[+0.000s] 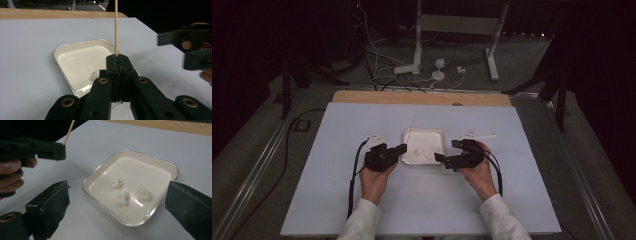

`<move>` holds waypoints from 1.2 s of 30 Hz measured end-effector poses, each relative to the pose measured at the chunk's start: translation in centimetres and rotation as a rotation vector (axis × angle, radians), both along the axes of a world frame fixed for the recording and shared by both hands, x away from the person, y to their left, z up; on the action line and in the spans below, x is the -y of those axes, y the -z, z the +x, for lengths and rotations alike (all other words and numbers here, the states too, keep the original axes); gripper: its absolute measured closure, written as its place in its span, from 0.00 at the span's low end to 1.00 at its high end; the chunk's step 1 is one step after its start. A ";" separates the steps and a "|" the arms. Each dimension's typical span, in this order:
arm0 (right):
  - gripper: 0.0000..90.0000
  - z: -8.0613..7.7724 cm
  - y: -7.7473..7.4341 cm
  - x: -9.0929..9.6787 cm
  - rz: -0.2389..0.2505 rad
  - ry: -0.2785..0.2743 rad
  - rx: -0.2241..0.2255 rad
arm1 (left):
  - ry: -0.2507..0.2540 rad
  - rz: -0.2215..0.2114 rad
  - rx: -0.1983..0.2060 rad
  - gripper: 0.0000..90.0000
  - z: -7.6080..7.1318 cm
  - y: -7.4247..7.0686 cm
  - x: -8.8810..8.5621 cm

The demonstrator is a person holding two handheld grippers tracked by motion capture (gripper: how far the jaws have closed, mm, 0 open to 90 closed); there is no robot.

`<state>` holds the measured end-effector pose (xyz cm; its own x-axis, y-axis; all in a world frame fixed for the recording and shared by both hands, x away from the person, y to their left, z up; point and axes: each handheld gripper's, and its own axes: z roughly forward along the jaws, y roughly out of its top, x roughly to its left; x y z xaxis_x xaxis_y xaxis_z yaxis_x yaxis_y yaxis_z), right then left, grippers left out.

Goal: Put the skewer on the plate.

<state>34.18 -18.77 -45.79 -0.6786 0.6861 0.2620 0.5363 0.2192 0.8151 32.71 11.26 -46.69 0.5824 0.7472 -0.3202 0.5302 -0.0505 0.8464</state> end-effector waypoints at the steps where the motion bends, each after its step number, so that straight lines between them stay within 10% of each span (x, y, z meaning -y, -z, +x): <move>1: 0.05 -0.2 0.0 0.3 0.001 0.001 0.005 | -0.002 0.002 -0.002 1.00 0.1 0.0 0.1; 22: 0.04 -3.8 -0.9 6.4 0.021 0.061 0.058 | -0.061 0.055 -0.081 1.00 1.5 2.0 2.1; 36: 0.04 -4.2 -1.5 6.8 0.013 0.083 0.092 | -0.093 0.105 -0.159 0.99 1.8 4.1 3.4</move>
